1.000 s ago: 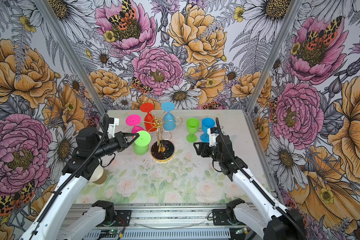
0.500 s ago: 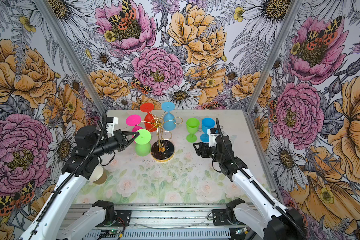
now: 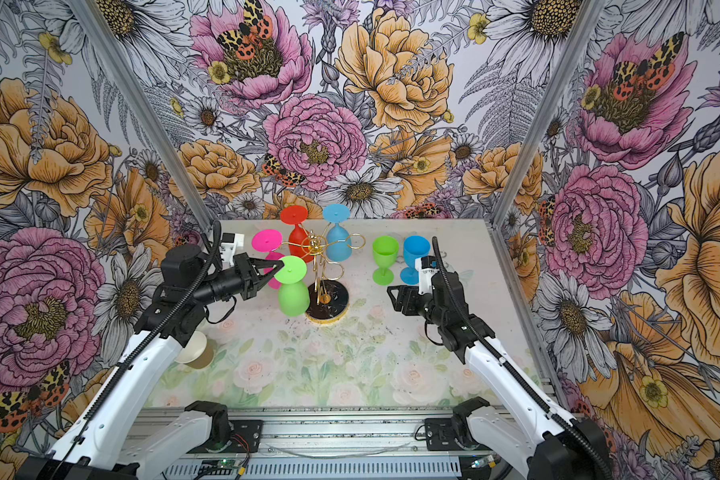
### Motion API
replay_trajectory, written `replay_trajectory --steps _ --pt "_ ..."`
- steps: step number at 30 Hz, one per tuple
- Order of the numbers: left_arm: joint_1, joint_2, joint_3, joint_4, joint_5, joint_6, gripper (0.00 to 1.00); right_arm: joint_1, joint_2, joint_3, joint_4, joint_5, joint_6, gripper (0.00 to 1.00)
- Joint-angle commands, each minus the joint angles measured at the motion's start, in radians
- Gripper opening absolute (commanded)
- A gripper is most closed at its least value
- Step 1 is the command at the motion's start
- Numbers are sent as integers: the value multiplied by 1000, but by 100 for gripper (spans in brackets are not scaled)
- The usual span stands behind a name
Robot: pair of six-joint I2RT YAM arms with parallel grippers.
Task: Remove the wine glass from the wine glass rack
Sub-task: 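Close the left gripper on the lime-green glass foot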
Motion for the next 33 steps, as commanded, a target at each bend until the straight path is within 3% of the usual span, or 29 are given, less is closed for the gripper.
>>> replay_trajectory --steps 1,14,33 --pt "7 13 41 66 31 -31 0 8 -15 -12 33 9 -2 73" --pt "8 64 51 101 18 -51 0 9 -16 -11 30 8 -10 73" --pt "58 37 22 124 -101 -97 0 8 -47 -35 31 8 -5 73"
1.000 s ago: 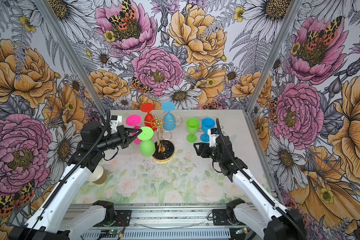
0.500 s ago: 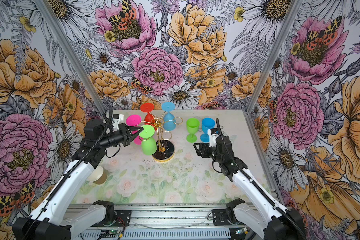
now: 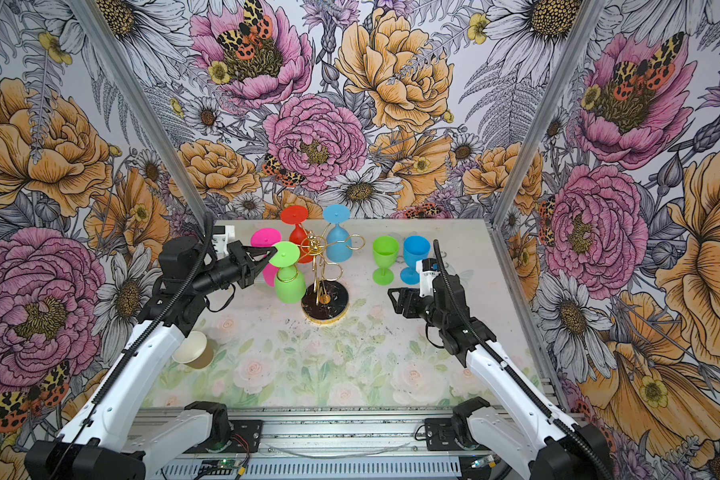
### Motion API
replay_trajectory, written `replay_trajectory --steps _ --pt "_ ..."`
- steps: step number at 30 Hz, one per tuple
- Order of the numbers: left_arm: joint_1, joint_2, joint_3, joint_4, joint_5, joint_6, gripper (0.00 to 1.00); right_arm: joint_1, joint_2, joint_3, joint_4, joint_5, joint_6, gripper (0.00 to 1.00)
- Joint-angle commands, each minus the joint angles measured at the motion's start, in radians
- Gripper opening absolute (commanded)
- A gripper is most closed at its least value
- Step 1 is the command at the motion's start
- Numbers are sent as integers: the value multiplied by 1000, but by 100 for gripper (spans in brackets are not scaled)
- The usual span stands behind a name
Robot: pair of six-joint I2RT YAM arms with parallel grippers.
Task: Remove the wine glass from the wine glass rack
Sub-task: 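Close the left gripper on the lime-green glass foot, then pull the lime-green glass off the rack with the left gripper toward the robot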
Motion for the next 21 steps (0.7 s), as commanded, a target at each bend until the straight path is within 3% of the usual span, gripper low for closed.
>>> replay_trajectory --steps 1,14,21 --pt "6 -20 -2 40 -34 -13 0 8 -24 -12 27 8 -5 73" --pt "64 -159 -33 -117 -86 52 0 8 -26 -13 27 4 -3 73" --pt "122 -232 -81 -116 -19 66 0 8 -32 -17 27 -6 -2 73"
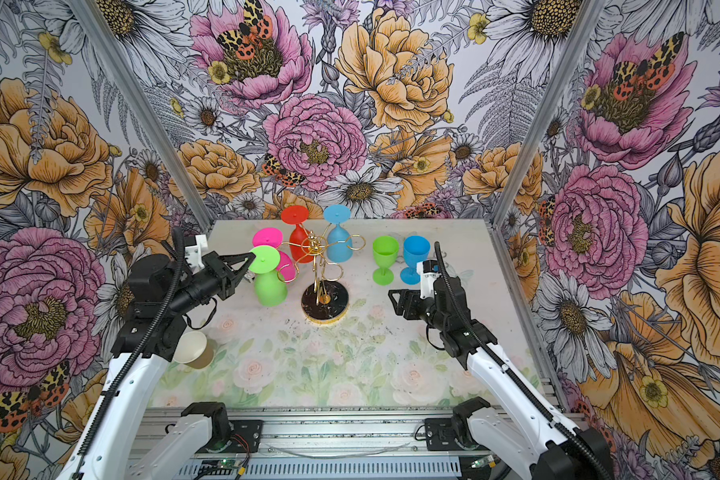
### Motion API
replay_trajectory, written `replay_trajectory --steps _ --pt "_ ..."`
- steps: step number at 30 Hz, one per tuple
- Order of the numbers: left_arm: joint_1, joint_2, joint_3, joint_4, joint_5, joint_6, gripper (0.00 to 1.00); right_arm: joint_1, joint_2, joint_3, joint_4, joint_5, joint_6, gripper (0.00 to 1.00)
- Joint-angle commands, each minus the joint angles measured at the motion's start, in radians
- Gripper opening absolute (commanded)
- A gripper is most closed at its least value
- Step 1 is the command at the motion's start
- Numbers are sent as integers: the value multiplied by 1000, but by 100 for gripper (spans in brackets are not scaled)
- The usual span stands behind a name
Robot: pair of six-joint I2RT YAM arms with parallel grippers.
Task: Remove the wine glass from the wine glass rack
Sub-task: 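Pull the lime-green glass off the rack with the left gripper toward the robot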
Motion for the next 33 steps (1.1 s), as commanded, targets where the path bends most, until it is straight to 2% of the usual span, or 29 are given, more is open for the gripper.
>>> replay_trajectory --steps 1,4,9,18,26,29,33 --pt "22 -44 -29 -10 51 58 0 8 -16 -2 24 -4 -1 73" --pt "50 -83 -62 -21 125 107 0 9 -18 -5 24 -6 -2 73" --pt "110 -93 -23 -150 326 240 0 8 -17 -6 24 -7 3 73" --pt "126 -116 -4 -152 612 289 0 8 -5 -2 22 -21 10 73" --pt "-48 -144 -6 -152 601 341 0 8 15 6 22 -40 27 73" --pt "-161 -139 -6 -151 552 366 0 8 20 12 22 -44 31 73" --pt "-386 -100 10 -151 405 430 0 9 31 17 21 -42 47 73"
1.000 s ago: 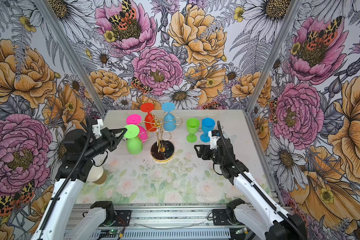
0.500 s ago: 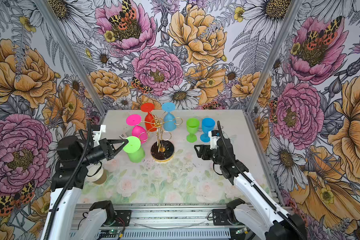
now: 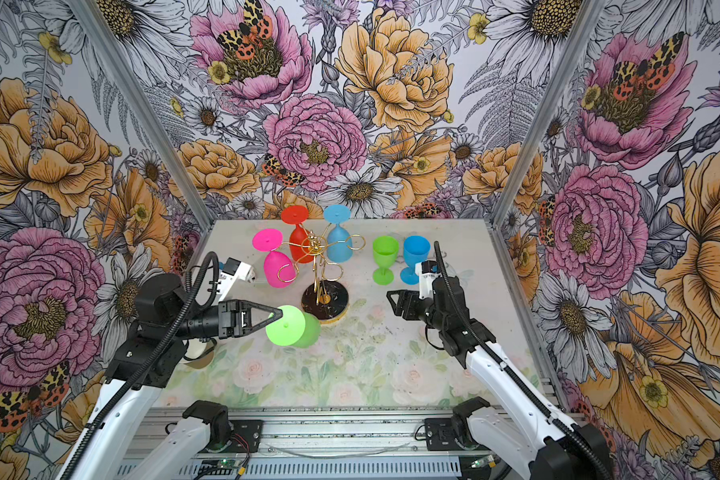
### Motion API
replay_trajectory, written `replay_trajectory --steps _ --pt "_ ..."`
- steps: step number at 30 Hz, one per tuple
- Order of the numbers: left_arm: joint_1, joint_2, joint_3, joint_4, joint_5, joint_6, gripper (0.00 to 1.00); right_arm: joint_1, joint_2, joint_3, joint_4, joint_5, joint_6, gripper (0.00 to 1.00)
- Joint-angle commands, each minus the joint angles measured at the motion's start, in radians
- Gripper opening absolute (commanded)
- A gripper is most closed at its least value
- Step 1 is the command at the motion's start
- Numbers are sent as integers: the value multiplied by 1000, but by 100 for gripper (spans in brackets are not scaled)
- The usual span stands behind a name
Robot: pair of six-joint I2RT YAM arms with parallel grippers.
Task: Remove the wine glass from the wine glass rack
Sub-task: 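Pull the lime-green glass off the rack with the left gripper toward the robot, then swing the lime-green glass upright with the left while the right reaches to its bowl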
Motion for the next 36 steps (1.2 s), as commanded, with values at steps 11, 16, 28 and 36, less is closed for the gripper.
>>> replay_trajectory --steps 11,16,28,36 --pt "-558 176 92 5 -647 443 0 -2 102 92 -130 -20 5 75" --pt "-746 233 75 9 -933 720 0 -5 175 146 -196 -98 -6 75" --pt "-1006 322 -82 176 -1200 1291 0 -12 263 353 -347 -98 -82 76" --pt "-1121 325 -196 289 -1444 1586 0 8 248 419 -384 -205 -123 75"
